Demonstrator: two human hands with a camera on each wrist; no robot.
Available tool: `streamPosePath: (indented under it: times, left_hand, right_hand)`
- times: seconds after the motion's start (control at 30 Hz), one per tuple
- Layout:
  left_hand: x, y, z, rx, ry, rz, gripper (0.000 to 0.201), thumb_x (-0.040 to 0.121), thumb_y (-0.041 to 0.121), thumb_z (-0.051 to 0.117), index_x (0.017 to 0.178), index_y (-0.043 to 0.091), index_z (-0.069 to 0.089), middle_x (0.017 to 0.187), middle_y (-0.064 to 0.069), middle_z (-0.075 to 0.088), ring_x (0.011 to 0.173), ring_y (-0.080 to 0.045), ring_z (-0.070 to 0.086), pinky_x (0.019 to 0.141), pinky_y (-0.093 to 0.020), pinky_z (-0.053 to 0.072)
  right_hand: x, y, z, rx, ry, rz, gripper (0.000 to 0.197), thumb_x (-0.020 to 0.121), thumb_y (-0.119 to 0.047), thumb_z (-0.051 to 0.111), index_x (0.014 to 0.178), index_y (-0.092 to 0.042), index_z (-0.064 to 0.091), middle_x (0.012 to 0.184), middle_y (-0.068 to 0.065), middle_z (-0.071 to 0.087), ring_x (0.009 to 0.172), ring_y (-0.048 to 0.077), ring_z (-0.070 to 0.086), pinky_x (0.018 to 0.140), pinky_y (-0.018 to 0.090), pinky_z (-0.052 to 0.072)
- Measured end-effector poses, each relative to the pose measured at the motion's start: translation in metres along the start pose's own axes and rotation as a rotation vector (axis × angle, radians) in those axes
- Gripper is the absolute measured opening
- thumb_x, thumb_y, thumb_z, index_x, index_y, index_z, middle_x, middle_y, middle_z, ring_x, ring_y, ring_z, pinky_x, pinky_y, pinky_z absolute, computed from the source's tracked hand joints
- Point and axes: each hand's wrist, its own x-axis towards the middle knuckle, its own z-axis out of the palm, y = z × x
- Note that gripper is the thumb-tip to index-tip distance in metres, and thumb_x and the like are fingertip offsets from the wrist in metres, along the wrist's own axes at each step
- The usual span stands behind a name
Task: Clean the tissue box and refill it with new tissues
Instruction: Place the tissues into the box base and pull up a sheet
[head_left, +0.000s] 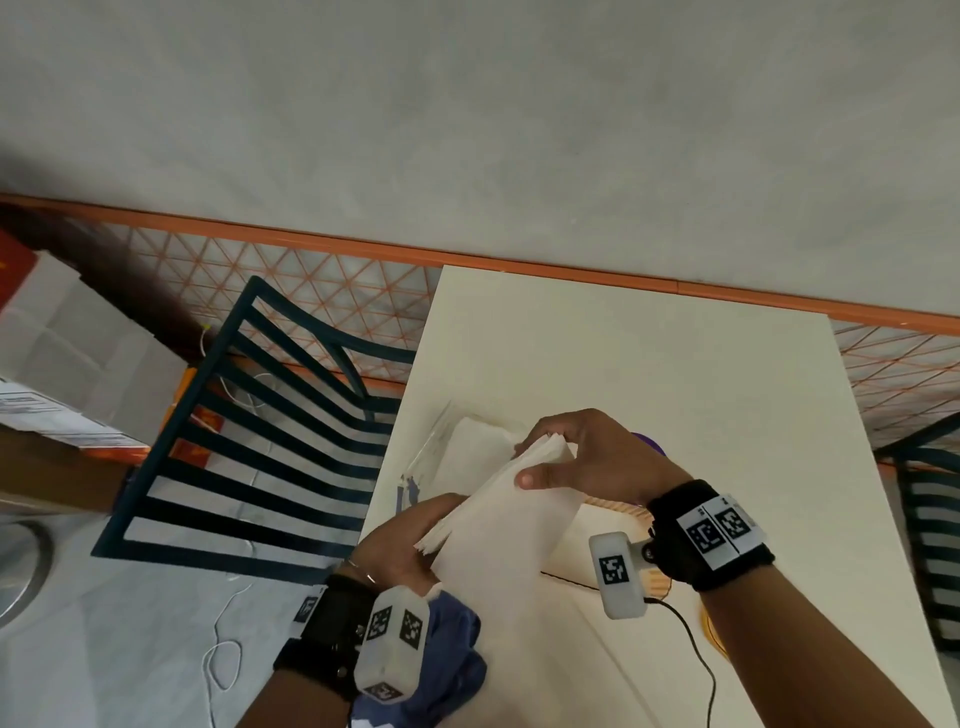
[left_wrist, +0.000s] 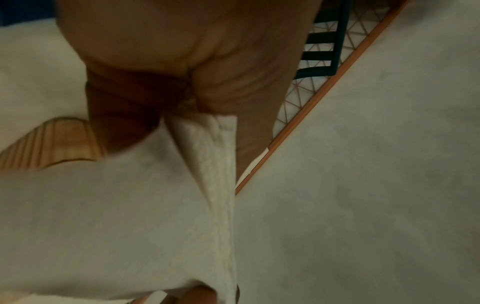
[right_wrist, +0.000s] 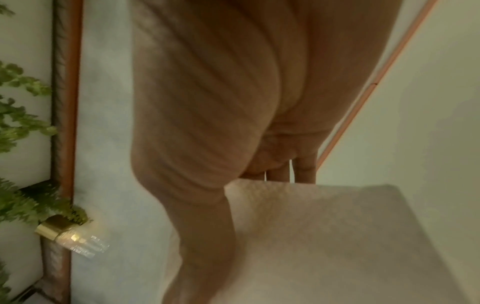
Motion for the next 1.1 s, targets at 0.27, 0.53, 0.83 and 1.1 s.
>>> streamPosePath:
  times: [0.27,0.53,0.83,1.1]
  left_hand:
    - [-0.004,0.006,-0.021,0.134,0.345,0.349,0.062,0.095,0.054,0.05,0.135,0.007,0.053,0.137,-0.024,0.059,0.123,-0.041,0.058,0.108,-0.058,0.045]
    - [0.043,0.022,-0.015,0.362,0.683,0.496,0.039,0.066,-0.003,0.076,0.097,0.02,0.069,0.089,-0.001,0.071,0.081,-0.02,0.067,0.058,-0.024,0.052]
    - [0.07,0.004,-0.037,0.474,0.725,0.448,0.048,0.058,-0.005,0.073,0.094,0.026,0.066,0.091,0.005,0.069,0.082,-0.013,0.068,0.055,-0.019,0.054]
    - [0.081,0.005,-0.022,0.321,0.732,0.446,0.054,0.061,-0.008,0.074,0.101,0.028,0.066,0.095,0.003,0.07,0.085,-0.016,0.068,0.066,-0.032,0.059]
  right_hand:
    - [0.03,0.024,0.027,0.425,0.161,0.074,0.028,0.084,-0.028,0.081,0.103,-0.009,0.072,0.102,0.011,0.077,0.096,0.03,0.074,0.079,0.041,0.06]
    - [0.077,0.044,0.056,0.391,0.184,0.014,0.025,0.087,-0.03,0.078,0.102,-0.014,0.067,0.104,0.006,0.076,0.092,0.022,0.07,0.081,0.039,0.057]
    - [0.086,0.084,0.055,0.221,0.136,0.124,0.05,0.071,0.001,0.083,0.11,-0.027,0.07,0.117,-0.007,0.067,0.104,0.014,0.065,0.083,0.023,0.056]
    - [0.094,0.084,0.067,0.284,0.131,0.137,0.062,0.062,0.015,0.074,0.112,-0.021,0.069,0.11,0.002,0.073,0.094,0.012,0.067,0.072,0.022,0.056]
